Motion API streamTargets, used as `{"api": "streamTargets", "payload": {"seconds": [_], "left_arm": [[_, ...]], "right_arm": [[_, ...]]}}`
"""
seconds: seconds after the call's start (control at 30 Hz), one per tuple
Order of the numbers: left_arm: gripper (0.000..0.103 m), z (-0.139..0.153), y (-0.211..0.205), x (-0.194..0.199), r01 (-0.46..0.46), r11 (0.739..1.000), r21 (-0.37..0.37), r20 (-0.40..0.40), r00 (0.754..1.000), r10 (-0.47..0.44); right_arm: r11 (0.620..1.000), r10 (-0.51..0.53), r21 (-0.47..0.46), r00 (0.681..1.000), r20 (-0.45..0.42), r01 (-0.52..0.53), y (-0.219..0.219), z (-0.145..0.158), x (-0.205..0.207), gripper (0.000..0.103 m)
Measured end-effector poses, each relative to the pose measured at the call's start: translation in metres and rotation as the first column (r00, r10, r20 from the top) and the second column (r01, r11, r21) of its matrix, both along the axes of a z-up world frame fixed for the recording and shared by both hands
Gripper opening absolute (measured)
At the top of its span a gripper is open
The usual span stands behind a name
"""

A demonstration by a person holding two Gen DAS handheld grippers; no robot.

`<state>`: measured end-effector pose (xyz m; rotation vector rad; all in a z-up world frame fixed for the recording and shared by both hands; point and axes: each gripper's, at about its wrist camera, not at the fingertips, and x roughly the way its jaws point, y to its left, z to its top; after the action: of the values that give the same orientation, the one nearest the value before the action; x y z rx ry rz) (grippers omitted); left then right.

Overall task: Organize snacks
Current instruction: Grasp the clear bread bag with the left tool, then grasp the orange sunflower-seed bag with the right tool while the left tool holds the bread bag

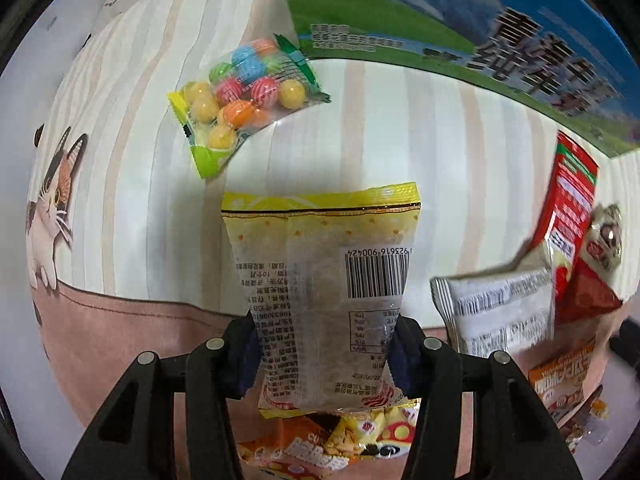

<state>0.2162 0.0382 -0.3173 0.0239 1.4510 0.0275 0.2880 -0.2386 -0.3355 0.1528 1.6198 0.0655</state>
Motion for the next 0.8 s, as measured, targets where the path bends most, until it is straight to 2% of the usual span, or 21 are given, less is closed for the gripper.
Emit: {"api": "streamTargets", "payload": {"seconds": [0.13,0.3,0.4,0.43,0.47,0.53,0.63,0.7,0.8], "left_arm": [[0.049,0.005,-0.009,-0.007,0.015,1.0,0.012,-0.002,1.0,-0.015],[0.049,0.017,-0.029,-0.005,0.03,0.999,0.024,0.005,1.0,-0.03],[0.049,0.03,-0.04,-0.014,0.047,0.999,0.024,0.017,0.999,-0.047],[0.049,0.036,-0.045,-0.018,0.054,0.998,0.017,0.02,0.998,-0.054],[0.049,0.04,-0.05,-0.021,0.064,0.998,0.013,0.024,0.998,-0.064],[0.049,0.049,-0.059,-0.031,0.089,0.996,-0.008,0.029,0.996,-0.089],[0.049,0.055,-0.075,-0.05,0.122,0.991,-0.049,0.017,0.992,-0.122],[0.049,0.055,-0.093,-0.061,0.154,0.986,-0.061,-0.002,0.988,-0.155],[0.049,0.041,-0.107,-0.069,0.174,0.985,-0.008,-0.009,0.985,-0.174]], "right_arm": [[0.989,0.13,-0.066,0.99,-0.049,-0.134,0.024,-0.019,-0.026,0.091],[0.972,0.181,-0.132,0.978,-0.099,-0.193,0.044,-0.051,-0.045,0.091],[0.976,0.156,-0.14,0.985,-0.072,-0.165,0.043,-0.059,-0.049,0.091],[0.979,0.146,-0.136,0.987,-0.062,-0.153,0.044,-0.06,-0.049,0.088],[0.981,0.134,-0.137,0.99,-0.048,-0.139,0.042,-0.059,-0.05,0.08],[0.986,0.111,-0.124,0.993,-0.031,-0.114,0.039,-0.057,-0.051,0.071],[0.996,0.047,-0.073,0.999,-0.021,-0.048,0.021,-0.055,-0.048,0.064],[1.0,0.009,-0.024,1.0,-0.02,-0.01,0.009,-0.049,-0.046,0.062],[1.0,-0.021,0.01,0.999,-0.032,0.021,-0.001,-0.046,-0.041,0.062]]}}
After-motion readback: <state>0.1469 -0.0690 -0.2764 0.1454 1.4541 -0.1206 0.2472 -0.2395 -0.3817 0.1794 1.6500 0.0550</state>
